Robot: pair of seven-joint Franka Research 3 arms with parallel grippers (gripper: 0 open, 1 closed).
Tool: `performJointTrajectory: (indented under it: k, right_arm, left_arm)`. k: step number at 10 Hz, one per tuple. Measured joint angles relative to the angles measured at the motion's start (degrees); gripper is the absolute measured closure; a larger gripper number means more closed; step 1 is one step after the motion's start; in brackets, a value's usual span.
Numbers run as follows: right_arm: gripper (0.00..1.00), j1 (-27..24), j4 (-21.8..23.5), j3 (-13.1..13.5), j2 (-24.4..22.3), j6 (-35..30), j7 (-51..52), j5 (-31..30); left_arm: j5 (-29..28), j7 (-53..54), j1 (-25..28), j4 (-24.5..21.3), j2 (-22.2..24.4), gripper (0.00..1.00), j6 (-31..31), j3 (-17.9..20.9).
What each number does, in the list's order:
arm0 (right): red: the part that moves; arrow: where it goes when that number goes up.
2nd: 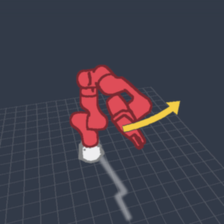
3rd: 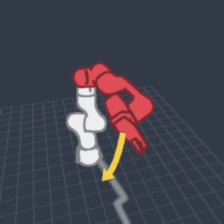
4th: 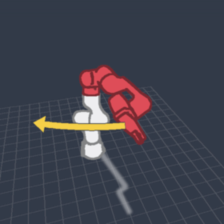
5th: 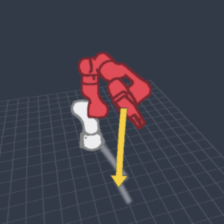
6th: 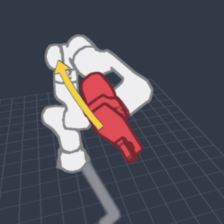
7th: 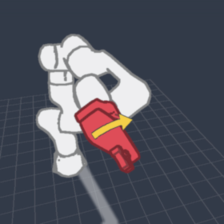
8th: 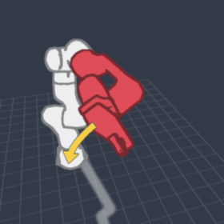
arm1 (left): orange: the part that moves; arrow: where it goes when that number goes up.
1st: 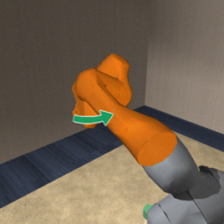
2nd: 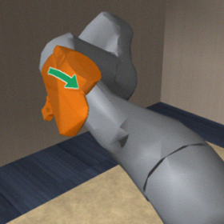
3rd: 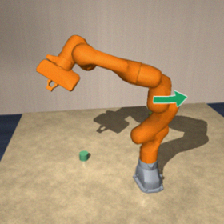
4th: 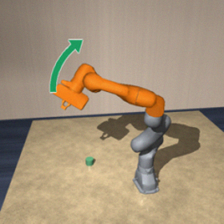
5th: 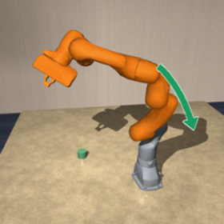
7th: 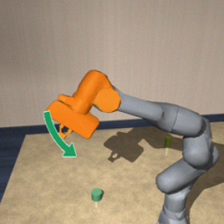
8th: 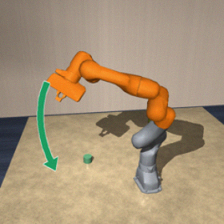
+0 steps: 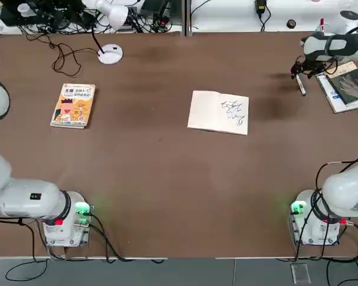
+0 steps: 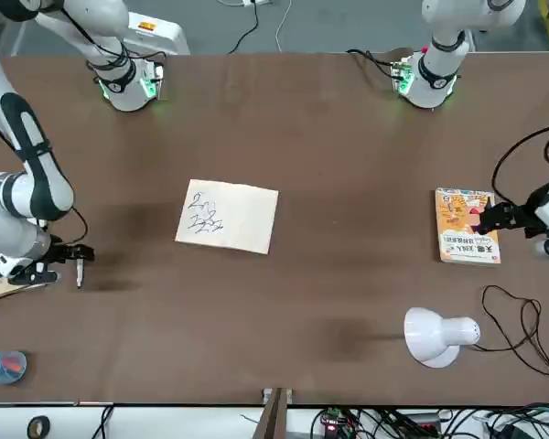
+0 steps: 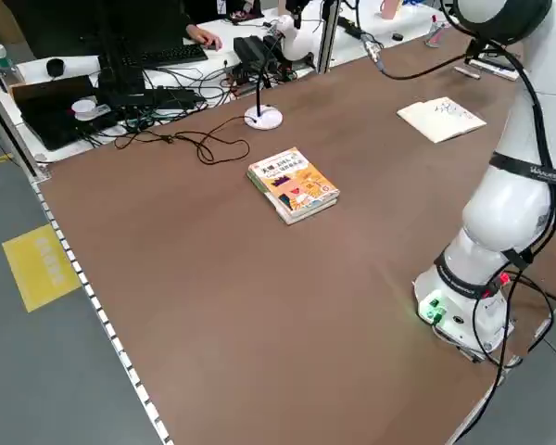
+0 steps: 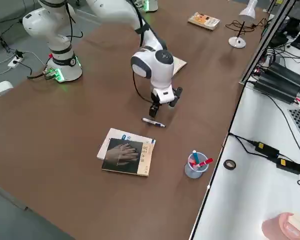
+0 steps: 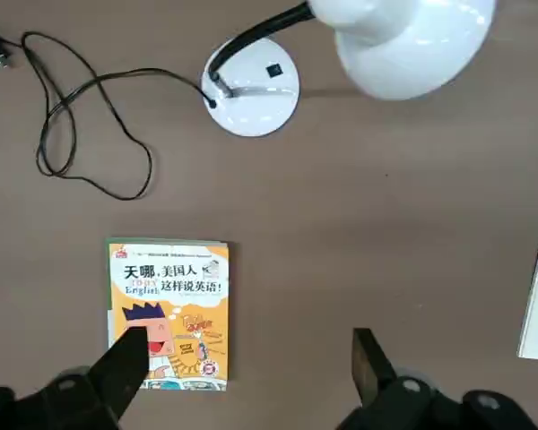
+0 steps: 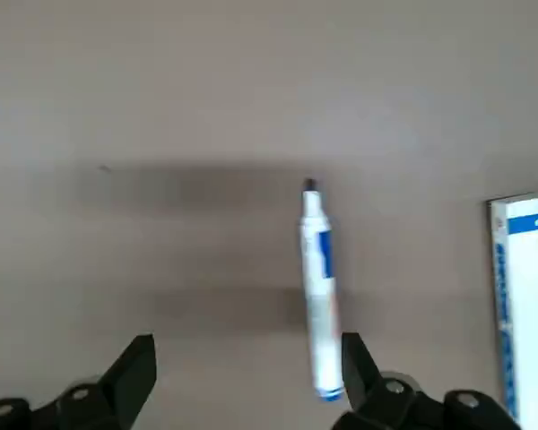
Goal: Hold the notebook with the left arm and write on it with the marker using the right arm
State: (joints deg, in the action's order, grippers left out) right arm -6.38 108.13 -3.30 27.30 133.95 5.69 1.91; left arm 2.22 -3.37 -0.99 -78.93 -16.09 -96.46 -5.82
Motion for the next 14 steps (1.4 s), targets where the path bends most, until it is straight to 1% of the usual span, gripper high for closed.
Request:
performJointTrajectory:
  k: [2,3,7,9,10,12,14]
  right_arm:
    - [0.06,2.88,-0.7,-0.06,-2.93,-3.28,-5.38,-0.02]
    - [0.0,4.25,-1.04,-0.09,-4.79,-5.25,-7.88,-0.03]
    - [0.0,8.79,-4.07,-0.1,-12.63,-16.62,-16.99,-0.65]
    - [0.0,10.78,-5.59,0.47,-16.23,-20.11,-18.92,-2.44]
    - [0.0,11.74,-6.83,1.27,-17.93,-22.85,-19.16,-3.31]
    - [0.0,12.78,-11.59,2.88,-20.86,-30.45,-19.2,-4.54]
    - [0.0,12.87,-17.7,4.11,-23.15,-37.87,-19.2,-4.67]
  left_arm:
    - [-0.84,0.0,1.36,-3.18,2.5,0.0,0.25,-0.9]
    - [-0.95,0.0,1.5,-5.37,4.22,0.0,0.45,-0.91]
    - [-1.09,-0.06,3.05,-13.76,11.55,0.0,0.83,-1.03]
    - [-1.11,-0.01,4.92,-16.16,13.9,0.0,1.6,-1.31]
    - [-1.11,-0.01,5.4,-16.84,14.81,0.0,2.32,-1.43]
    - [-1.12,-0.18,5.2,-18.05,16.66,0.0,3.28,-1.61]
    - [-1.28,-1.06,2.43,-19.62,18.38,0.0,3.51,-0.58]
